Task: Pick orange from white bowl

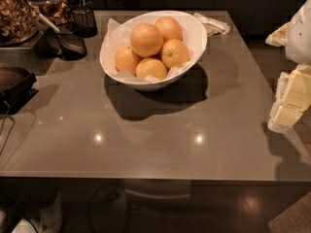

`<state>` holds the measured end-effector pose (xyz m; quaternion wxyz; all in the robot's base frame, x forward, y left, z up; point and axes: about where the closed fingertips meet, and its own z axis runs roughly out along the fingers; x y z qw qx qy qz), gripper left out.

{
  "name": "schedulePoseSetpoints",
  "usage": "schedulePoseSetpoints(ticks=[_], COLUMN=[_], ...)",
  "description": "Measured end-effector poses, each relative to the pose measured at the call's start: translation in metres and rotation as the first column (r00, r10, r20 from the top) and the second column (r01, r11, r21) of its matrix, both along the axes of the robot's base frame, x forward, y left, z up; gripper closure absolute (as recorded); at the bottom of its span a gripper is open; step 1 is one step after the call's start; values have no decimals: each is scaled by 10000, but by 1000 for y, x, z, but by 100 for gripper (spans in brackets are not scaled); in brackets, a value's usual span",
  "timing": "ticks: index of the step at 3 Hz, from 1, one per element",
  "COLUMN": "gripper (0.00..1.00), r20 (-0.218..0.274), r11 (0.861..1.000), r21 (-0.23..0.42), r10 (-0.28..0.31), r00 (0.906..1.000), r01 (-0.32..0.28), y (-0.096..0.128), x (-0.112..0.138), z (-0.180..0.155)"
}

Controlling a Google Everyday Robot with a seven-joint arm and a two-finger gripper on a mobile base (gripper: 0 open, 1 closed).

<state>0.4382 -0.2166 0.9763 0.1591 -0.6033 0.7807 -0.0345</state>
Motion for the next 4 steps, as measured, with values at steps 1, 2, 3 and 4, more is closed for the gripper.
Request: schedulePoseSetpoints(ticks=[1, 2, 3, 4], gripper=[0, 0, 0, 0], r20=[3, 143, -24, -283], r11=[10000, 9996, 9986, 9911], r21=[5, 271, 176, 19], r10=[1, 67, 509, 1331], r00=[10000, 9999, 9987, 9907], r01=[-1, -71, -508, -1331], y=[0, 8, 25, 49], x=[0, 8, 25, 36], z=[0, 2, -1, -6])
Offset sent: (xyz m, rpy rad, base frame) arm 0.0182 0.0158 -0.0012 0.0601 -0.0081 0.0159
